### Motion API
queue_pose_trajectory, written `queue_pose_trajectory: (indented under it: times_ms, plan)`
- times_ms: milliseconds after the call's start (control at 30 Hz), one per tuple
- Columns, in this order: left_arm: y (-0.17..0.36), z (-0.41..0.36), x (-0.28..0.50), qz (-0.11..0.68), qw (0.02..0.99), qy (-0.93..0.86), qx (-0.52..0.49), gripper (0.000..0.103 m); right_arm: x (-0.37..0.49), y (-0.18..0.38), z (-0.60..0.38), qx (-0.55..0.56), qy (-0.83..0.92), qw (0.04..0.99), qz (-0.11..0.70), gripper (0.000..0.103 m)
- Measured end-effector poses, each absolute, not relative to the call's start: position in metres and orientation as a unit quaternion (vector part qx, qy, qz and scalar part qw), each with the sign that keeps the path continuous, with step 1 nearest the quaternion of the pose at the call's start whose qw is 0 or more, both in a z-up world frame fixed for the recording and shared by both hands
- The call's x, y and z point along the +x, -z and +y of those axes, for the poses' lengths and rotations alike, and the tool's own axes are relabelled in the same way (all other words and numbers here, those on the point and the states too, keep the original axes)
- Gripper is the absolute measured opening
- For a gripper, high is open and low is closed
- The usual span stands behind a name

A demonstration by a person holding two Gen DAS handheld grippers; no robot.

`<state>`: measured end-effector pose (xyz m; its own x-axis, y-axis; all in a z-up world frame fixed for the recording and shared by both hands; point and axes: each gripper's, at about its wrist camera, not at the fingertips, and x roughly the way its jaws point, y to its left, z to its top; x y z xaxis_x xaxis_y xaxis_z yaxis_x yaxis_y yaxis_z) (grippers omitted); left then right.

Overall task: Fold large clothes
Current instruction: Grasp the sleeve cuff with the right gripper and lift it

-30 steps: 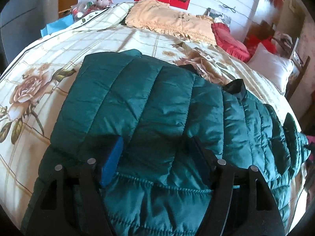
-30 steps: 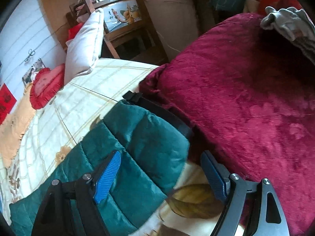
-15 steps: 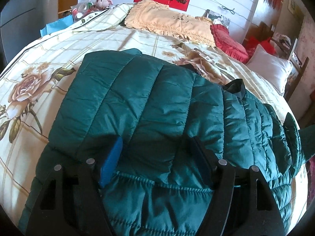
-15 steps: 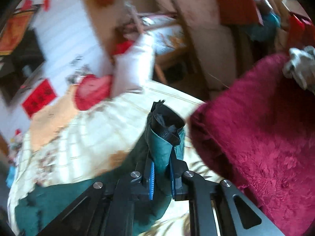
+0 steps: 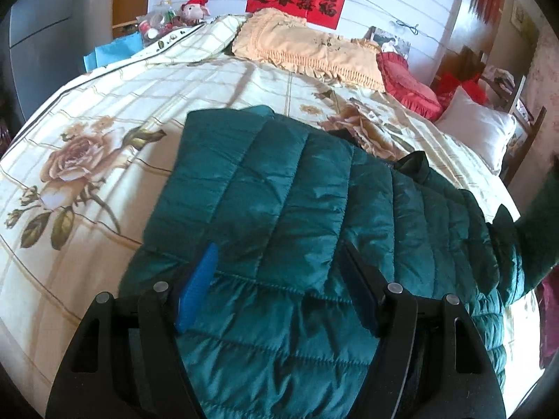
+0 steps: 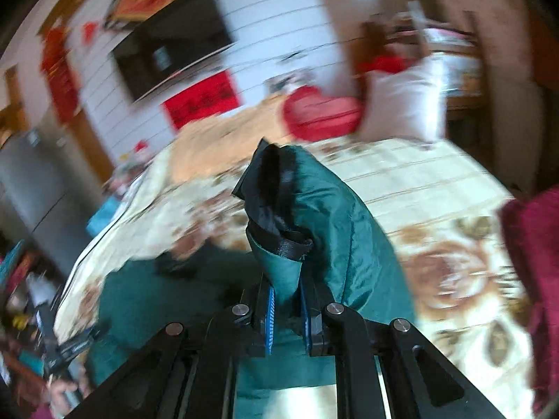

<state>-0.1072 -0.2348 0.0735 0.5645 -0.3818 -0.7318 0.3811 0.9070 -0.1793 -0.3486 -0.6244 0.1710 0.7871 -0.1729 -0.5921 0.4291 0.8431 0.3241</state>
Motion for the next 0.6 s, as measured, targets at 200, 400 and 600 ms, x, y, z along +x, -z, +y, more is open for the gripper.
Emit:
queue_pose_trajectory:
  times_ms: [200,400,600]
  plan:
    - [-0.079,-0.219,-0.111,0.412,0.884,0.22,-0.008,0.071,-0.275,-0.143,-0.545,0.22,0.08,0.916,0.326,0.011]
    - [-0.077,-0.21,-0.112,0.416,0.883,0.219,-0.005,0.071,-0.216,-0.104,-0.481,0.218,0.024,0.906,0.362,0.011]
    - [-0.074,-0.206,-0.111,0.419,0.881,0.22,-0.011,0.071,-0.18,-0.065,-0.451,0.251,-0.011,0.887,0.387,0.012]
